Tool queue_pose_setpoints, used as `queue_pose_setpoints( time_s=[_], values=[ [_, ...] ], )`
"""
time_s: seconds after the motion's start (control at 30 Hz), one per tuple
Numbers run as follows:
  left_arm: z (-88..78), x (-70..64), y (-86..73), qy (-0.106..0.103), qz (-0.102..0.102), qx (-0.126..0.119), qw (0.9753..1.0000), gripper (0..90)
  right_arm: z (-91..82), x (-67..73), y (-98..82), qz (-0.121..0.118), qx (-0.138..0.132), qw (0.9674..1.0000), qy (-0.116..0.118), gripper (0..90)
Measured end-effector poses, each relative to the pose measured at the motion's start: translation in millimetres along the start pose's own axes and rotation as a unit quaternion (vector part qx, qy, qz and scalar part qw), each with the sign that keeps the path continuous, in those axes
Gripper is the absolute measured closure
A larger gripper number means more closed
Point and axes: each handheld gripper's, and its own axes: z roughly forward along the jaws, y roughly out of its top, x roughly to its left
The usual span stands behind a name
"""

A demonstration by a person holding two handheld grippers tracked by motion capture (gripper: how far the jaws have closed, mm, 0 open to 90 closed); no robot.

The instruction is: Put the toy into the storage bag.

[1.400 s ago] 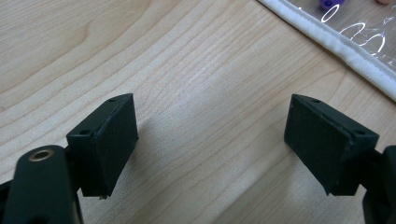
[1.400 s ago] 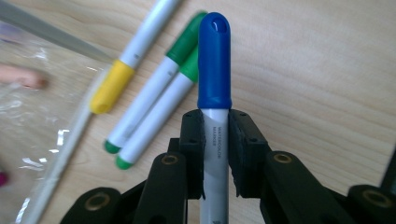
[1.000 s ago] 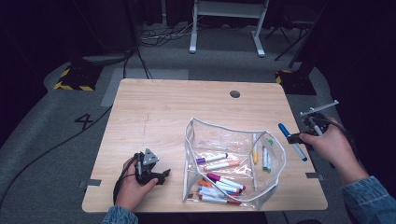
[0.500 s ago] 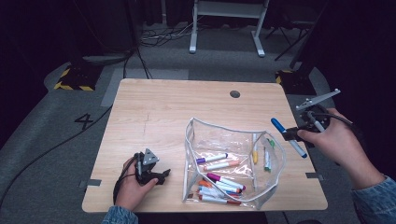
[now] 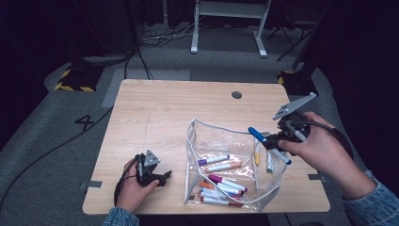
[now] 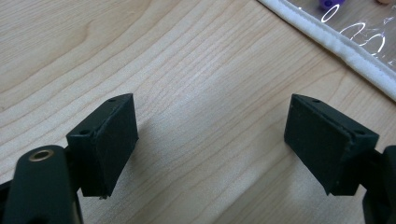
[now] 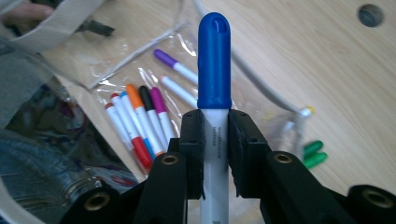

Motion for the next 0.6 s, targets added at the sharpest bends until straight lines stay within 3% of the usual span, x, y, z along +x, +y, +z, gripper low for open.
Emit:
queue_pose_setpoints(
  time_s=[0.33,0.5,0.6],
  values=[
    [0.1,0.0,0.2,0.001,0.0,0.0,1.0,17.6,30.5,33.3,16.4,-0.063,0.024,0.9965,0.048,77.1],
    [0.2,0.0,0.3,0.001,0.0,0.0,1.0,17.6,54.6,48.7,22.4,-0.103,0.046,0.9918,0.06,77.0],
    [0.1,0.0,0.3,0.001,0.0,0.001,1.0,17.6,69.0,55.5,24.5,-0.115,0.058,0.989,0.072,77.0]
  ],
)
